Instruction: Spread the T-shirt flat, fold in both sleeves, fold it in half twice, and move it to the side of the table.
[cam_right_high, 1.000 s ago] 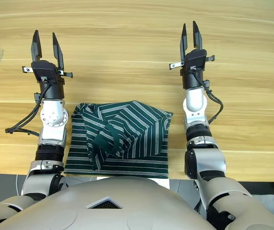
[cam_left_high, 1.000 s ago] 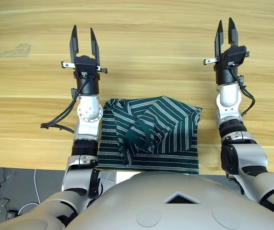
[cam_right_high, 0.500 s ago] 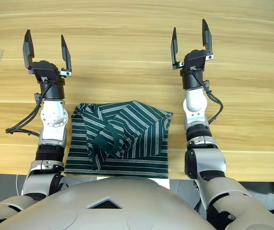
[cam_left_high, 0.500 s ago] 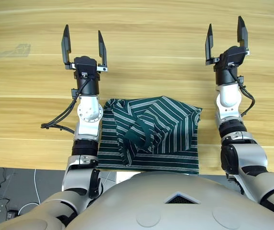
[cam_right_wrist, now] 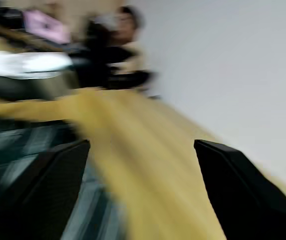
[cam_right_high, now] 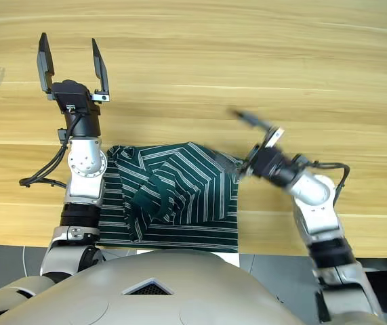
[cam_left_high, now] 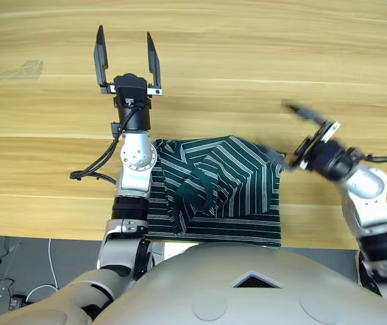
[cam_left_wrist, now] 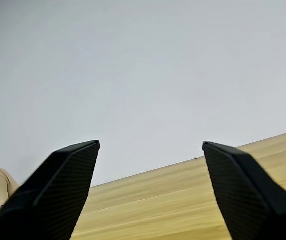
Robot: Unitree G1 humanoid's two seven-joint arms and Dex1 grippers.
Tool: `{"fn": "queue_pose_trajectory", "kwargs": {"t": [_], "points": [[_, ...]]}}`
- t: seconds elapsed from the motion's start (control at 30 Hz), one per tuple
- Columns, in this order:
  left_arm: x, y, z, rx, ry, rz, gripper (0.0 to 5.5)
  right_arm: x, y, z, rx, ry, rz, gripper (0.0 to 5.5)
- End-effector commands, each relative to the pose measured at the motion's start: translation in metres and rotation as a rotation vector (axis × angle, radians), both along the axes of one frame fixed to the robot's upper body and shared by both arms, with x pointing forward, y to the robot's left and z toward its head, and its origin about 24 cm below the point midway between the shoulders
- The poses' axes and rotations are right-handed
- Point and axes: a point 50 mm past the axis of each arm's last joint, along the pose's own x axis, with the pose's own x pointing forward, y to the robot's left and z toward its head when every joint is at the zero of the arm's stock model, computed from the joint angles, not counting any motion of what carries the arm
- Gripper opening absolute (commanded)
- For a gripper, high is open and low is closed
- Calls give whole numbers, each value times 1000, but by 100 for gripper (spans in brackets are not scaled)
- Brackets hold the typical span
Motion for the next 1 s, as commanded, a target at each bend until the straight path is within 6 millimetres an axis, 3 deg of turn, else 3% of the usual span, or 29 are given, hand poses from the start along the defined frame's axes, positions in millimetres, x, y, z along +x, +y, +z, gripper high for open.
{"fn": "queue_pose_trajectory", "kwargs": {"t": [0.03, 0.37, 0.87, 1.0], "points": [[1, -2, -3, 13, 34, 11, 381, -23, 9, -10, -150, 74, 148, 386], [10, -6, -17, 67, 129, 8, 381, -40, 42, -25, -91, 244, 244, 386], [13, -5, -22, 70, 147, 9, 381, -40, 53, -49, -133, 282, 218, 386], [13, -5, -23, 70, 148, 13, 381, -39, 57, -50, -109, 294, 189, 314]]}}
